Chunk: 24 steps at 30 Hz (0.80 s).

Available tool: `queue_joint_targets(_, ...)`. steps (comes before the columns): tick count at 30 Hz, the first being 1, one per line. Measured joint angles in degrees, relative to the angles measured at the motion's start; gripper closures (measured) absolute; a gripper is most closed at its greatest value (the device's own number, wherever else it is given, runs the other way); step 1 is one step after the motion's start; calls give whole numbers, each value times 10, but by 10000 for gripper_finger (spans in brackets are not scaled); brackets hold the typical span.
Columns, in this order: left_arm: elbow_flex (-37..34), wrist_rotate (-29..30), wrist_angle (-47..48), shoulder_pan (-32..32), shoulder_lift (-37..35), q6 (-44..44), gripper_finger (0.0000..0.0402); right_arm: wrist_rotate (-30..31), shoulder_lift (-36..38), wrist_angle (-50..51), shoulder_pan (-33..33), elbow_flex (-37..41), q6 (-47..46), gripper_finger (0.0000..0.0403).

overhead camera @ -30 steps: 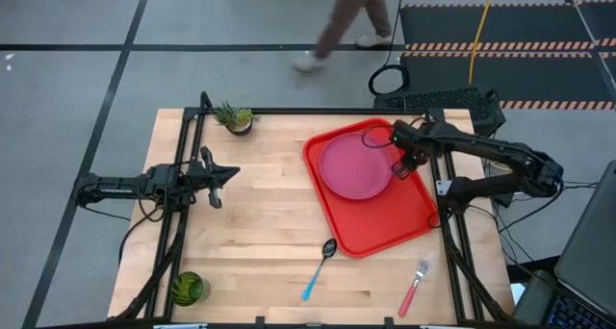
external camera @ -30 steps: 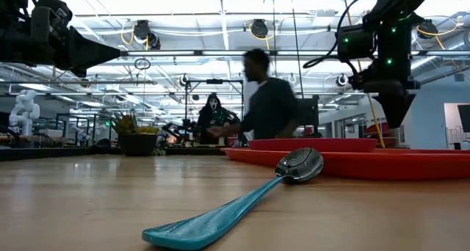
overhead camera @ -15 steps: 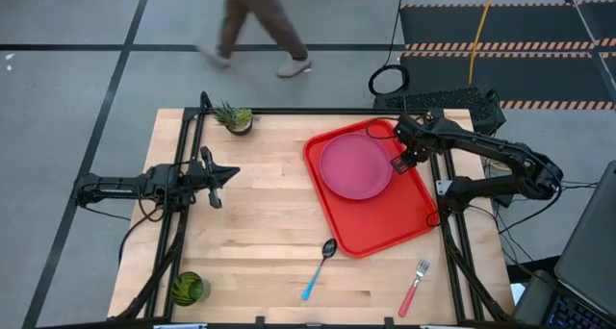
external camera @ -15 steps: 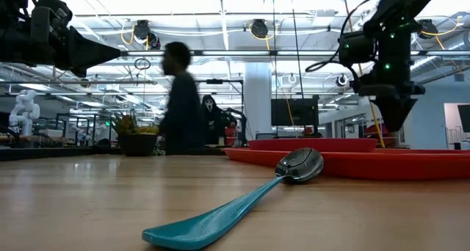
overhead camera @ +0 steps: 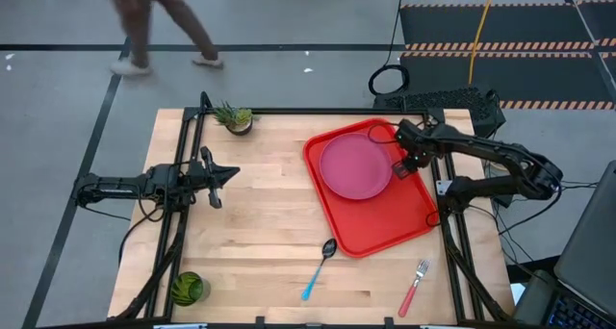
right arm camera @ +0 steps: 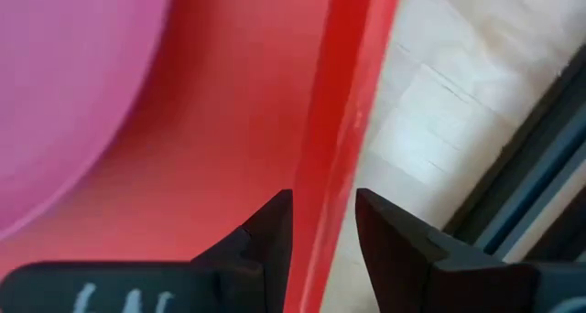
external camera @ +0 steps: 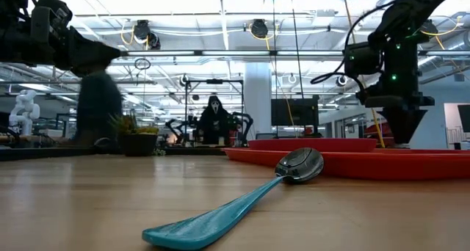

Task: Pick and place plate/cup/fork/spoon on tray
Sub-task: Adjust the orange tray

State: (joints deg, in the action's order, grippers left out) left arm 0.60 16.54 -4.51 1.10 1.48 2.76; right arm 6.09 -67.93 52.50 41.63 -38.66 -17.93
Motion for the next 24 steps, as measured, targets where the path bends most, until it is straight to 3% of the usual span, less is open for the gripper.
queue_joint_targets(12, 0, 0, 0, 0, 0, 0, 396, -2, -61, -13, 28, 0, 10, 289)
queue_joint_targets(24, 0, 0, 0, 0, 0, 0, 396, -5, -76, -29, 28, 0, 24, 289)
